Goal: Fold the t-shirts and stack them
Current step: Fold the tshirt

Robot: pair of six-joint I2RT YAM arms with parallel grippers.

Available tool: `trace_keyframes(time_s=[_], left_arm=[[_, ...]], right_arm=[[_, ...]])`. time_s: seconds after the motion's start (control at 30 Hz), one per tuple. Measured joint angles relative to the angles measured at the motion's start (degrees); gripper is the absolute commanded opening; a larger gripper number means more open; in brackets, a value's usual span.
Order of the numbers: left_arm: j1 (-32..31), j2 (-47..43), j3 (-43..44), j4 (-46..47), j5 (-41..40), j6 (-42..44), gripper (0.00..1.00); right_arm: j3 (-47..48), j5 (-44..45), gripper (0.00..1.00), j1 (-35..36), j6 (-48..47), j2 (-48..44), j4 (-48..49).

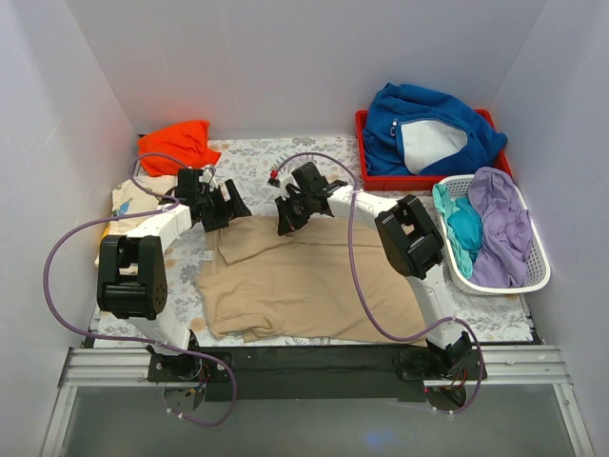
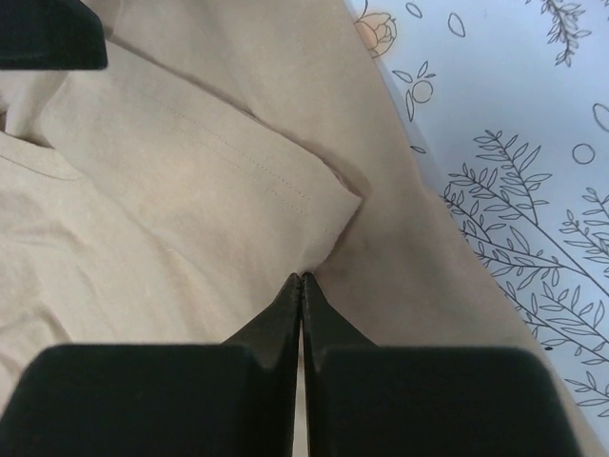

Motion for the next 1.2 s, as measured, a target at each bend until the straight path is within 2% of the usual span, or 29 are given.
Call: trace_keyframes(time_s=[0.2,0.53,0.87,0.9,0.93,0.97,1.03,1.2], left_arm=[[0.0,0.0,0.0,-0.1,0.0,0.2,0.83],[0.0,0.0,0.0,-0.2,0.0,0.2,0.83],[0.0,0.0,0.0,-0.2,0.0,0.4,0.83],[0.0,0.0,0.0,-0.2,0.0,0.4,0.83],[0.0,0.0,0.0,-0.2,-0.1,0.4,0.82],[0.0,0.0,0.0,-0.2,-0.1,0.4,0.82],[0.0,0.0,0.0,-0.2,-0.1,0.5,0.82],[0.0,0.0,0.1,-0.2,0.4,0.6,0.82]], right_arm=[[-3.0,-0.2,0.01,0.2,-0.6,-1.5,0.5],[-10.6,-1.5,0.01,2.8,-2.1,-12.0,1.2],[-19.4,-2.7,0.01,8.0,-2.7,-13.1,1.4],[-20.9,-2.2,0.04,8.4,-2.7,-13.6,1.4],[-22.1,-1.7,0.13,8.7,-2.6,-14.1,1.2],[-23.5,-0.9,0.29,9.2,-2.4,-14.9,1.1],[-25.2,0.4,0.43,9.6,-2.3,-16.5,0.9],[-26.5,7.3,0.48,9.9,-2.3,-21.8,0.3]])
